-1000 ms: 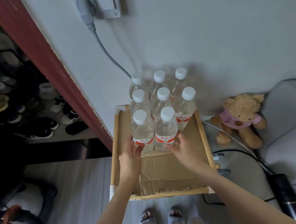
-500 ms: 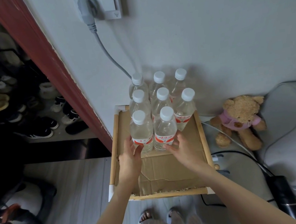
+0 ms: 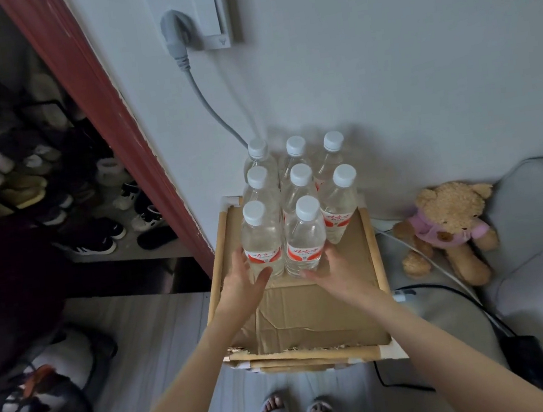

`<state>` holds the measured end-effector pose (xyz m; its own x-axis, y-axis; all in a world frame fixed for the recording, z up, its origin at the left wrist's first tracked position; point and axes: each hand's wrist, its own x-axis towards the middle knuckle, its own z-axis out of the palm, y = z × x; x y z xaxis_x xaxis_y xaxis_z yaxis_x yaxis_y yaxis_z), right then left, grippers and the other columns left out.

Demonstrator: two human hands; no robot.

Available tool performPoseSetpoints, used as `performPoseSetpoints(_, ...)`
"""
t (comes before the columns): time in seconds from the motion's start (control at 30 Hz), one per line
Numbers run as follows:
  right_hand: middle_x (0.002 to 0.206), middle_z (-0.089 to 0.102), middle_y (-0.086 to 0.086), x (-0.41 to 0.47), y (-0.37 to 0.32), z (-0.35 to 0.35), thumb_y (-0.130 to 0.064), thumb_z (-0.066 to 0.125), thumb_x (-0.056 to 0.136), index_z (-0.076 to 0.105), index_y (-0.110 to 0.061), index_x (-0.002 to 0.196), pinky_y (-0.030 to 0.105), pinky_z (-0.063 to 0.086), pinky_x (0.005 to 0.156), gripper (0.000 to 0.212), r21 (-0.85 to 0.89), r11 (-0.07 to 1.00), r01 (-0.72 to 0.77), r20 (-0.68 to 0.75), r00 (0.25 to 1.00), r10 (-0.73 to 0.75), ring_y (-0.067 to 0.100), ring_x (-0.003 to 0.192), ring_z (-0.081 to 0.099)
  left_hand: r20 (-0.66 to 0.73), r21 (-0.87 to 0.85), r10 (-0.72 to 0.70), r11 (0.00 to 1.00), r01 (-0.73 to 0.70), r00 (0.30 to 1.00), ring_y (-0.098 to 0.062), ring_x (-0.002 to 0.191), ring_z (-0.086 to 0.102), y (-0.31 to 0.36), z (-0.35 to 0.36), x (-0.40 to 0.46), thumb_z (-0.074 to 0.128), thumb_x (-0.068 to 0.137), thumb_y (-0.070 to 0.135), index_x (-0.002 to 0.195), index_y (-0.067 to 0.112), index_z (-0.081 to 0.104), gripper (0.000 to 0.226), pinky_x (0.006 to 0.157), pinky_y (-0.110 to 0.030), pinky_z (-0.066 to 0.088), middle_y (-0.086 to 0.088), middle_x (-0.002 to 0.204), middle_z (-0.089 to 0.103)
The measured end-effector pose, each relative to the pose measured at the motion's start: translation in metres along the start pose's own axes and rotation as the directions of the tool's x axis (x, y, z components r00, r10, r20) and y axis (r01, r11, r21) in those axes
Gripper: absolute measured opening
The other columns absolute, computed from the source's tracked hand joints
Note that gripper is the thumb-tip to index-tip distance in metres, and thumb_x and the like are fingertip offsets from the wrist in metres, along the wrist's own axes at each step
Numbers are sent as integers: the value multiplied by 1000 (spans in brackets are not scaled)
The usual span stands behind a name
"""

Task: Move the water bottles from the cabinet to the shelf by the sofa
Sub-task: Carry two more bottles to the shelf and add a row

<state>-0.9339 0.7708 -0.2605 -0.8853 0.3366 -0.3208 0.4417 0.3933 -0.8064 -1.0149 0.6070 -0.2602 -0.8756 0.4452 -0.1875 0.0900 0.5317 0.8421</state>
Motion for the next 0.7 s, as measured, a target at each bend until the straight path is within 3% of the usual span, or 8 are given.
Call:
performPoseSetpoints(0.17, 152, 22, -3, -10, 6, -3, -51, 61, 78, 3, -29, 144, 40, 34, 105, 90, -40, 999, -31, 13, 999, 31, 21, 135, 32, 13, 127, 22, 992, -24, 1000, -24, 128, 39, 9, 2, -9, 62, 84, 19, 140, 10, 20, 71, 94, -23, 30, -8, 144, 35)
performPoseSetpoints(0.3, 154, 15, 6, -30, 21, 1, -48, 57, 83, 4, -18, 146, 38, 25, 110, 88, -206, 978, -38, 76, 996, 55, 24, 139, 23, 0, 119, 44, 992, -44, 999, -25, 129, 39, 9, 2, -26, 64, 82, 22, 145, 26, 3, 88, 101, -29, 30, -7, 147, 30)
performPoseSetpoints(0.37, 151, 22, 9, -41, 25, 3, -50, 54, 84, 12, -15, 145, 38, 28, 108, 81, -282, 959, -18, 137, 989, 58, 26, 136, 29, -22, 131, 62, 990, -59, 998, -25, 127, 41, 8, 2, -39, 65, 81, 25, 144, 31, 1, 90, 104, -35, 32, -5, 149, 28)
performPoseSetpoints(0.47, 146, 32, 11, -51, 19, 11, -52, 52, 84, 23, -14, 140, 42, 37, 104, 73, -398, 912, 99, 205, 979, -17, 27, 130, 38, -13, 212, 99, 973, -94, 995, -17, 138, 22, 2, 1, -66, 63, 79, 34, 144, 30, 1, 90, 112, -43, 25, 0, 154, 11)
performPoseSetpoints(0.53, 143, 35, 11, -60, 9, 21, -52, 51, 84, 27, -13, 137, 43, 40, 101, 70, -442, 865, 238, 252, 958, -135, 28, 128, 40, -48, 316, 49, 948, -31, 998, -16, 141, 10, -6, -4, -88, 61, 81, 40, 145, 27, 3, 87, 115, -42, 19, -2, 155, 8)
performPoseSetpoints(0.63, 139, 41, 10, -69, -16, 43, -61, 43, 79, 31, -12, 136, 40, 38, 101, 76, -524, 682, 511, 337, 859, -385, 27, 128, 39, -138, 539, 34, 841, 46, 990, -22, 142, 3, -19, -24, -130, 51, 87, 43, 144, 29, 0, 77, 116, -41, 10, -5, 155, 6)
performPoseSetpoints(0.7, 141, 38, 9, -79, -41, 62, -55, 45, 83, 27, -12, 139, 38, 30, 104, 72, -527, 567, 634, 408, 773, -485, 28, 130, 35, -235, 625, 42, 771, 118, 971, -23, 142, 1, -31, -45, -166, 46, 89, 45, 144, 28, 1, 73, 116, -41, 7, -3, 155, 4)
